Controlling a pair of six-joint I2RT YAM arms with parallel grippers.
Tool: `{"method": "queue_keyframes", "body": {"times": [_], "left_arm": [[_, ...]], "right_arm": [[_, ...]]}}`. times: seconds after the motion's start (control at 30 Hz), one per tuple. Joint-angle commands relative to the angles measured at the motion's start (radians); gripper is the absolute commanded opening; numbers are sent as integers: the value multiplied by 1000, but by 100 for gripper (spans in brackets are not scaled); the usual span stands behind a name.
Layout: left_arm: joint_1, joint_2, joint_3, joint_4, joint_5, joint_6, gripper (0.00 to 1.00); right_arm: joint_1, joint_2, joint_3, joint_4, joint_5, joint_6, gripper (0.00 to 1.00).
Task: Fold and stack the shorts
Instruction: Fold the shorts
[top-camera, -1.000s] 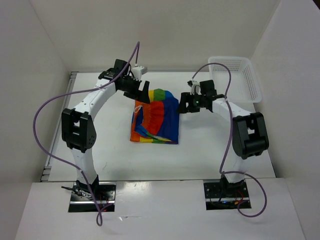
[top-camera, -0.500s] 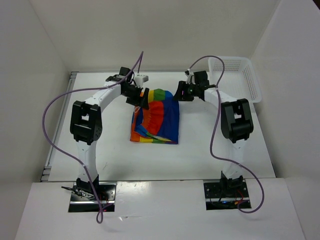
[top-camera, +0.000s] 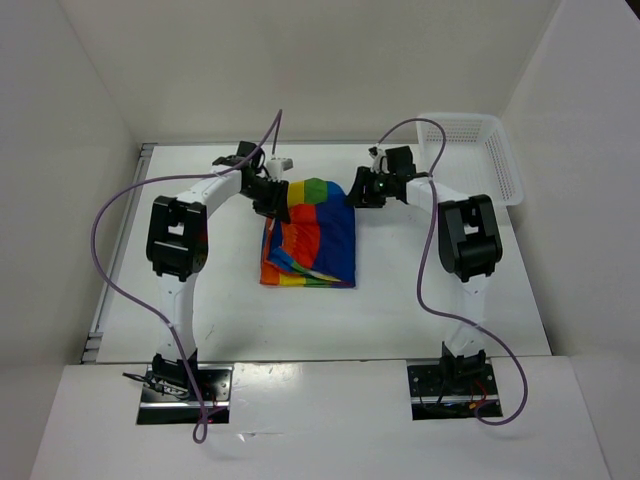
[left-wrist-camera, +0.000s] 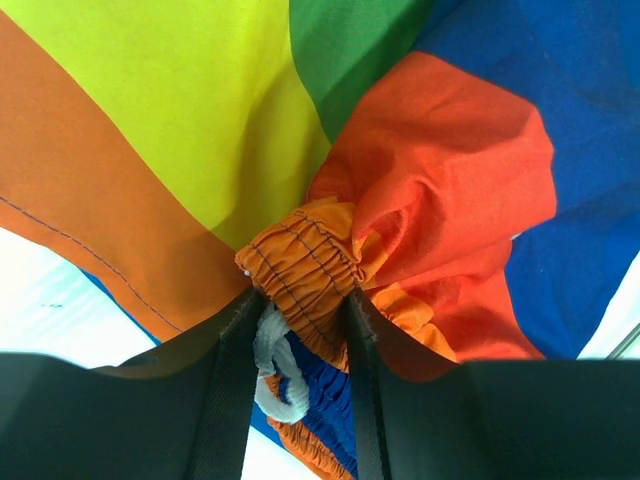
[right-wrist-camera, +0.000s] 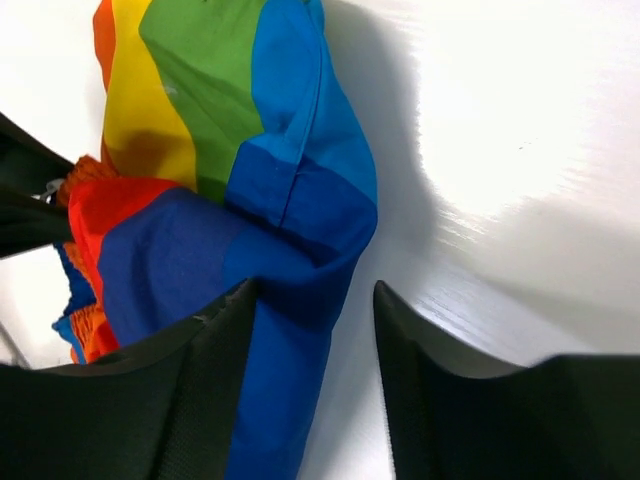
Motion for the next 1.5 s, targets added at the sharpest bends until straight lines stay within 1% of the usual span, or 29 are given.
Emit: {"method": "queue_keyframes", "body": {"times": [0.0, 0.07, 0.1, 0.17, 0.27, 0.3, 0.33, 0.37, 0.43, 0.47, 0.57, 0.63, 0.67, 0.7, 0.73, 0.77, 0.8, 0.83, 0.87, 0.9, 0.97, 1.0, 1.1, 1.13, 1.23, 1.27, 1.3, 1.37, 1.47], "left_arm": [[11, 27, 31, -6, 21, 7, 43], [11, 36, 31, -16, 11, 7, 40], [11, 45, 31, -16, 11, 7, 39], [11, 56, 31, -26, 1, 7, 37], [11, 56, 31, -37, -26, 7, 37], [11, 56, 31, -37, -35, 7, 38], [11, 56, 31, -48, -46, 7, 38], [11, 56, 31, -48, -76, 7, 38], [11, 47, 31, -48, -110, 7, 40], [11, 47, 31, -48, -133, 7, 40], [11, 47, 21, -48, -147, 7, 44], [11, 47, 21, -48, -147, 7, 49], [11, 47, 21, -48, -147, 7, 51], [11, 47, 21, -48, -147, 7, 54], [11, 47, 34, -48, -147, 7, 60], [11, 47, 44, -48, -147, 7, 64], [11, 47, 44, -48, -147, 7, 67], [11, 35, 54, -48, -159, 7, 70], [11, 25, 54, -48, -160, 7, 79], [11, 25, 67, -48, -193, 7, 83], [11, 7, 79, -37, -218, 7, 89], [11, 7, 91, -25, -227, 7, 92], [11, -24, 100, 1, -250, 7, 96], [11, -50, 113, 1, -250, 7, 100], [11, -88, 140, 1, -261, 7, 100], [11, -102, 151, 1, -261, 7, 100], [11, -117, 151, 1, -249, 7, 100], [20, -174, 151, 16, -247, 7, 100], [29, -257, 111, 75, -360, 7, 100]], "right_arm": [[-6, 27, 16, 35, -67, 9, 51], [3, 37, 16, 44, -67, 20, 46], [3, 37, 16, 44, -67, 20, 40], [3, 46, 16, 44, -67, 20, 35], [12, 55, 16, 66, -45, 51, 21], [12, 55, 16, 66, -35, 60, 12], [12, 55, 30, 75, -22, 69, 9], [12, 66, 39, 75, 20, 80, 6], [12, 76, 73, 75, 54, 80, 0], [12, 77, 84, 65, 64, 68, 0], [21, 86, 105, 64, 64, 59, 0], [21, 86, 105, 64, 32, 37, 6], [32, 86, 105, 55, 32, 28, 19], [32, 86, 105, 55, 32, 28, 26], [32, 77, 105, 55, 23, 28, 32], [41, 61, 105, 55, 23, 19, 44], [41, 52, 114, 46, 14, 10, 52], [41, 31, 114, 46, 14, -1, 56], [41, 20, 123, 37, 14, -13, 59], [41, 6, 124, 25, 29, -26, 61], [41, -44, 124, 12, 87, -38, 66], [41, -64, 124, -4, 106, -72, 68], [41, -146, 98, -47, 159, -119, 73], [41, -169, 88, -48, 187, -150, 74], [41, -262, 48, -75, 251, -196, 77], [41, -287, 23, -86, 296, -210, 78], [41, -337, 10, -95, 317, -228, 78], [41, -386, -27, -107, 379, -288, 80], [41, -492, -79, -127, 463, -355, 83]]}}
